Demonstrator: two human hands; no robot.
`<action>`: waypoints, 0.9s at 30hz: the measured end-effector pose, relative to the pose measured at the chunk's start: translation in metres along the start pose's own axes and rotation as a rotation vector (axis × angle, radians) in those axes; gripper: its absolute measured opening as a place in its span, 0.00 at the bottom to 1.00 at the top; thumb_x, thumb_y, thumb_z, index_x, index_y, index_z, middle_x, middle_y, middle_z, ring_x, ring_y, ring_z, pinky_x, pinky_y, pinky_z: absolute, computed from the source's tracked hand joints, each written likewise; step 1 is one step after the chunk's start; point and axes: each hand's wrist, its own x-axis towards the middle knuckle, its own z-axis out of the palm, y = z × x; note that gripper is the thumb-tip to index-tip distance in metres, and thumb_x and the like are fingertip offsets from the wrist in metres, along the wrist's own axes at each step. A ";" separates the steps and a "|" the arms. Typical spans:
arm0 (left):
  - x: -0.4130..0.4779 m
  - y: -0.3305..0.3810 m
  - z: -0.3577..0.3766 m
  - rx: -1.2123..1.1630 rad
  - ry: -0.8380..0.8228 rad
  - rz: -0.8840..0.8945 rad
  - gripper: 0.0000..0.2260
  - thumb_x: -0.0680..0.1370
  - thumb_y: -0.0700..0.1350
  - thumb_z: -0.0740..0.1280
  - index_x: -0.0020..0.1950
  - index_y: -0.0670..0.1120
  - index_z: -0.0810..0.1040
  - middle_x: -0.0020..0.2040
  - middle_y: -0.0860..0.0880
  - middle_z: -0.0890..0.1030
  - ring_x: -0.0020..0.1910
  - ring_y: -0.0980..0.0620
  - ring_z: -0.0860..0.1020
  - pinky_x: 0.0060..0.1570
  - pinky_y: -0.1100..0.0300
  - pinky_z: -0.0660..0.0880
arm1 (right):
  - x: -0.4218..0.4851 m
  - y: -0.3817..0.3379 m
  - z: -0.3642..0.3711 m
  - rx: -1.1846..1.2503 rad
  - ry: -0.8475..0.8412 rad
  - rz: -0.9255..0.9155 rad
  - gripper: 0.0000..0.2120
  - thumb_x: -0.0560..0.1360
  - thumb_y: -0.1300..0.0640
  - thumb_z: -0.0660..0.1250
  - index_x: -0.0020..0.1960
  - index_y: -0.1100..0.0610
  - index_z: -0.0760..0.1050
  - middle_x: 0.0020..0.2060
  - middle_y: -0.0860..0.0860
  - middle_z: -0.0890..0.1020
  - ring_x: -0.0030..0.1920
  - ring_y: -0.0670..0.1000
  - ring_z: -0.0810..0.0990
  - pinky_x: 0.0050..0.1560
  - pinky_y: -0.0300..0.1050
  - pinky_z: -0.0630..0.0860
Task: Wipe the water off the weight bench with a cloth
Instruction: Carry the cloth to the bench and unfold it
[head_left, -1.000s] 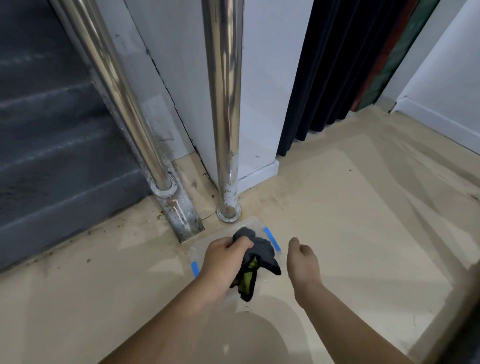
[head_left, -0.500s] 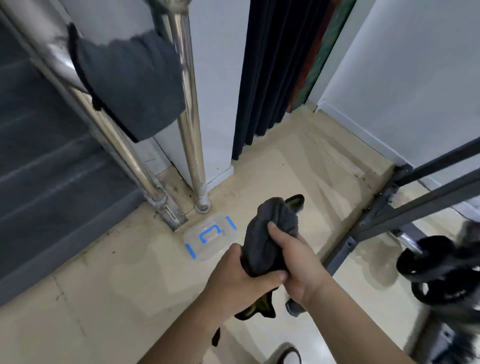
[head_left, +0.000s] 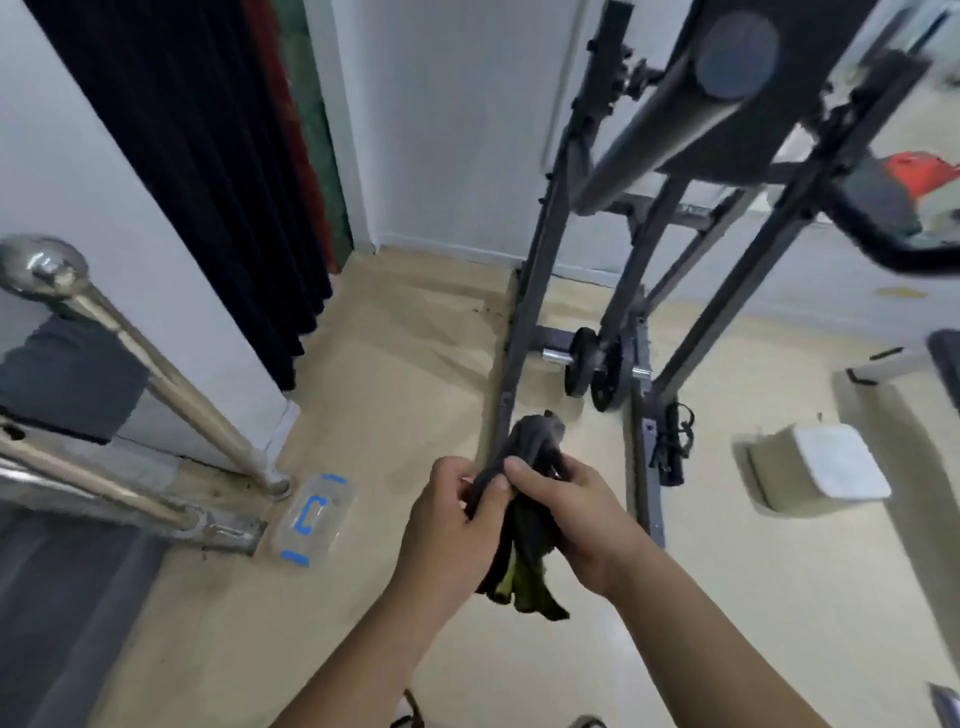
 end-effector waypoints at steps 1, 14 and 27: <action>-0.011 0.012 0.025 0.018 -0.055 0.028 0.07 0.81 0.58 0.65 0.48 0.57 0.74 0.42 0.54 0.82 0.40 0.58 0.81 0.40 0.56 0.77 | -0.018 0.005 -0.027 0.030 0.063 -0.007 0.17 0.76 0.56 0.76 0.61 0.62 0.80 0.53 0.61 0.88 0.55 0.59 0.87 0.63 0.60 0.81; -0.241 0.155 0.438 0.197 -1.037 -0.069 0.21 0.74 0.67 0.71 0.44 0.49 0.83 0.38 0.54 0.86 0.37 0.54 0.84 0.30 0.63 0.76 | -0.302 0.132 -0.442 0.385 0.606 -0.112 0.21 0.77 0.44 0.73 0.58 0.61 0.85 0.52 0.60 0.88 0.54 0.60 0.88 0.60 0.57 0.83; -0.272 0.246 0.696 0.312 -1.046 0.232 0.14 0.84 0.60 0.58 0.55 0.57 0.82 0.50 0.55 0.87 0.52 0.58 0.84 0.61 0.49 0.79 | -0.351 0.134 -0.696 0.416 0.860 -0.183 0.29 0.74 0.35 0.71 0.52 0.62 0.81 0.47 0.63 0.86 0.42 0.59 0.84 0.44 0.52 0.73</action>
